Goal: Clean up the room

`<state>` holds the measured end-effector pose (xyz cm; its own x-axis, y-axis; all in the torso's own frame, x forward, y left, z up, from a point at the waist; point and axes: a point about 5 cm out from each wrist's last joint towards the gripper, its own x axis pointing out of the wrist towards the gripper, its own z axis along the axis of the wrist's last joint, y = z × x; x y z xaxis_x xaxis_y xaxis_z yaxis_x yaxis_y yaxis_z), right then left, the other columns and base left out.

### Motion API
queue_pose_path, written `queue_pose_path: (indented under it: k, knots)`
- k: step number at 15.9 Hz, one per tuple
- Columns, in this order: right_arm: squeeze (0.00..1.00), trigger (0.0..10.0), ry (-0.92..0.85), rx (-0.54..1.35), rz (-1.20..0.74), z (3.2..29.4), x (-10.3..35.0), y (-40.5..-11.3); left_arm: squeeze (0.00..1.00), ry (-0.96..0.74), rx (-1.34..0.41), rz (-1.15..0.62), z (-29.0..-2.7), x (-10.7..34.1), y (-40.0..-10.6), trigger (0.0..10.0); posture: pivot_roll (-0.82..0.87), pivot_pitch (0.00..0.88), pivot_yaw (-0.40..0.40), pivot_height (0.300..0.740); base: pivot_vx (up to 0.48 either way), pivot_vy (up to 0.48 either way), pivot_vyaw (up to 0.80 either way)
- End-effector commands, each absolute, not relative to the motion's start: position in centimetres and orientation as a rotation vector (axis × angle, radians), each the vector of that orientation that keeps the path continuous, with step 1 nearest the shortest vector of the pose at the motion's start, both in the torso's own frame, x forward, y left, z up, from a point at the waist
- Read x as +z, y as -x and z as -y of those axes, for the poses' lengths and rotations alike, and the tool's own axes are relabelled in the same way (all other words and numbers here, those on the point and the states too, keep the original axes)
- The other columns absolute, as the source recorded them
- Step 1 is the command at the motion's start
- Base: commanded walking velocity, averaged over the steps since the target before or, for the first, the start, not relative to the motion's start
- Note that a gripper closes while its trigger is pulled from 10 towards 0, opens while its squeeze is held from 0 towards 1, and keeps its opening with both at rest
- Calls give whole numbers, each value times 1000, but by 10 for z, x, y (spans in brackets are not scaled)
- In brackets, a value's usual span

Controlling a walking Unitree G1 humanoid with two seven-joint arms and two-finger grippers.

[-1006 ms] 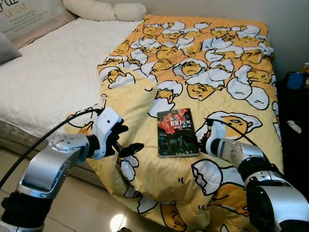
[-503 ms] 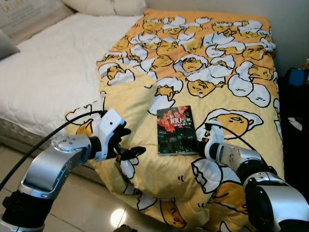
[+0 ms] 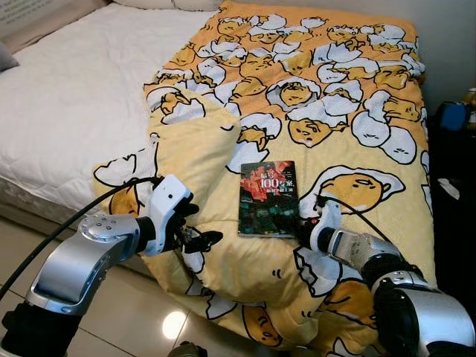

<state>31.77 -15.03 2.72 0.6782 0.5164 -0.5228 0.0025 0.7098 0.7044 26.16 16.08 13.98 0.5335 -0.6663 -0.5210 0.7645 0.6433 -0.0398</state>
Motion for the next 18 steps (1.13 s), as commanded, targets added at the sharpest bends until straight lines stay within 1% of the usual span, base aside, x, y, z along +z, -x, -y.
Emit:
queue_pose_path:
  k: [1, 2, 3, 5, 6, 8, 10, 13, 15, 17, 18]
  knots:
    - [0, 10000, -816, 338, -778, 144, 28, -317, 788, -204, -863, -535, -160, 140, -259, 10000, 5, 104, 38, 740, 0, 0, 0]
    - [0, 10000, -862, 355, -760, 143, 32, -319, 788, -205, -859, -534, -161, 139, -259, 10000, 2, 102, 37, 740, 0, 0, 0]
    - [0, 10000, -954, 378, -727, 142, 40, -323, 792, -204, -849, -530, -162, 140, -260, 10000, -2, 96, 30, 740, 0, 0, 0]
    - [0, 10000, -1005, 388, -717, 142, 44, -325, 792, -201, -841, -526, -163, 140, -261, 10000, -5, 96, 28, 740, 0, 0, 0]
    - [0, 10000, -996, 393, -744, 137, 41, -323, 792, -198, -836, -525, -162, 140, -261, 10000, -7, 96, 28, 740, 0, 0, 0]
    - [0, 10000, -875, 375, -816, 133, 27, -313, 788, -201, -838, -533, -160, 137, -260, 10000, -6, 101, 31, 740, 0, 0, 0]
    - [0, 10000, -711, 273, -888, 135, 5, -300, 792, -204, -854, -555, -157, 132, -254, 10000, -5, 109, 32, 740, 0, 0, 0]
    - [0, 10000, -725, 219, -904, 132, -2, -295, 788, -192, -882, -584, -155, 127, -248, 10000, 1, 118, 36, 740, 0, 0, 0]
    - [0, 10000, -772, 221, -883, 124, -1, -296, 796, -188, -888, -616, -157, 121, -245, 10000, 4, 125, 40, 740, 0, 0, 0]
    - [0, 10000, -916, 235, -816, 113, 10, -305, 788, -194, -890, -627, -160, 115, -243, 10000, 3, 128, 45, 740, 0, 0, 0]
    - [0, 10000, -1016, 258, -773, 106, 20, -312, 796, -198, -893, -638, -160, 113, -242, 10000, 2, 129, 46, 740, 0, 0, 0]
